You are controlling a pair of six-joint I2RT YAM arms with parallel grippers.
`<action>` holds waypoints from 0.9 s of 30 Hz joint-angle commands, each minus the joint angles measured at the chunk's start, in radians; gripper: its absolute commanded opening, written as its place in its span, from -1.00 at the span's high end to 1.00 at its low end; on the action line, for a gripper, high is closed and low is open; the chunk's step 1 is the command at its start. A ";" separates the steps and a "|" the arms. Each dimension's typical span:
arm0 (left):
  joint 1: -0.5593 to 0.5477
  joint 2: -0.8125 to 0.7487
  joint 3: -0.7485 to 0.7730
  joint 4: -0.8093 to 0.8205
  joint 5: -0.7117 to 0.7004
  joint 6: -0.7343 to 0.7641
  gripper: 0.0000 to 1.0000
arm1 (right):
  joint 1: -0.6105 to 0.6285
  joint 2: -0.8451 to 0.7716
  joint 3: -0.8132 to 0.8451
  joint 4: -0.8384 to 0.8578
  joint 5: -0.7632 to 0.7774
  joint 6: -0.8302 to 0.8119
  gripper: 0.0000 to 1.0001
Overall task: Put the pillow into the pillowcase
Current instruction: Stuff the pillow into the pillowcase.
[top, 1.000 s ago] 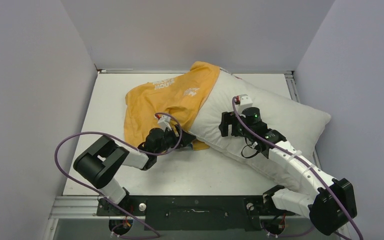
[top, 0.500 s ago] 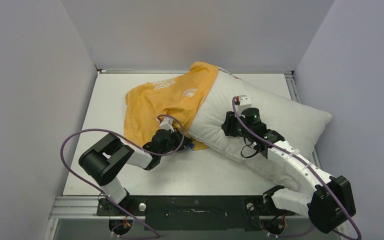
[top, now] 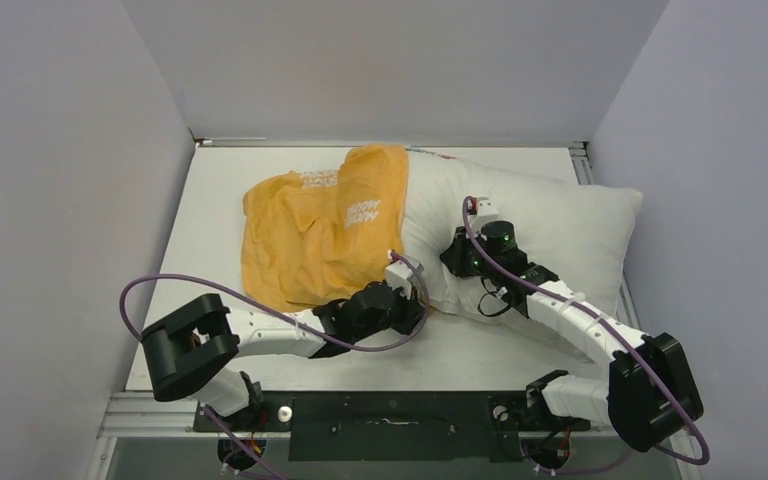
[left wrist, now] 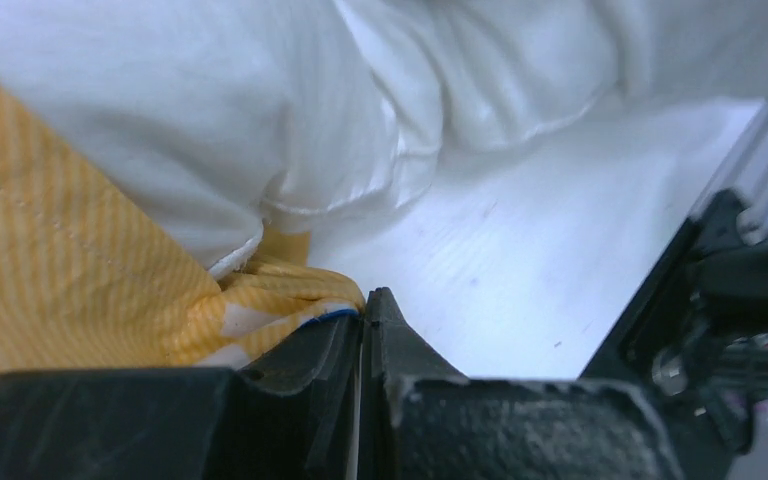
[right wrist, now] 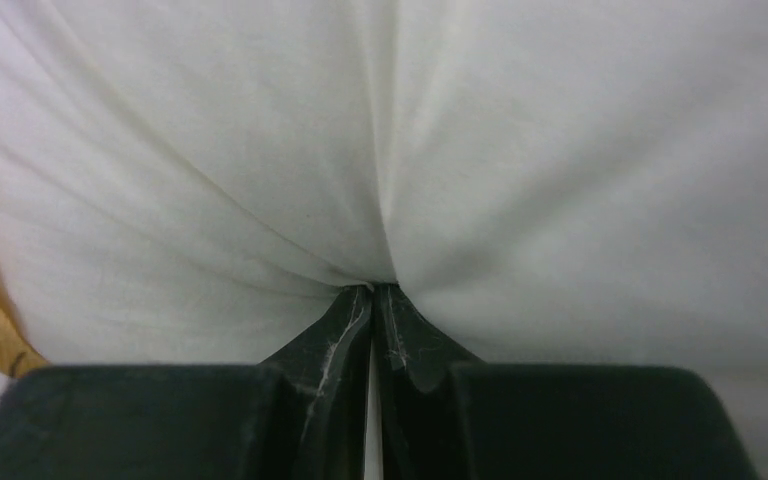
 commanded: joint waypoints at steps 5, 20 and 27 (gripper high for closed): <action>-0.050 -0.056 0.009 -0.096 -0.049 0.028 0.12 | 0.015 0.029 -0.009 -0.076 -0.082 -0.001 0.62; 0.163 -0.558 -0.069 -0.532 -0.221 -0.302 -0.77 | -0.092 -0.175 0.214 -0.403 0.422 -0.074 -0.80; 0.389 -0.515 -0.043 -0.533 0.012 -0.320 -0.77 | -0.250 -0.015 0.139 -0.347 0.166 -0.077 -0.99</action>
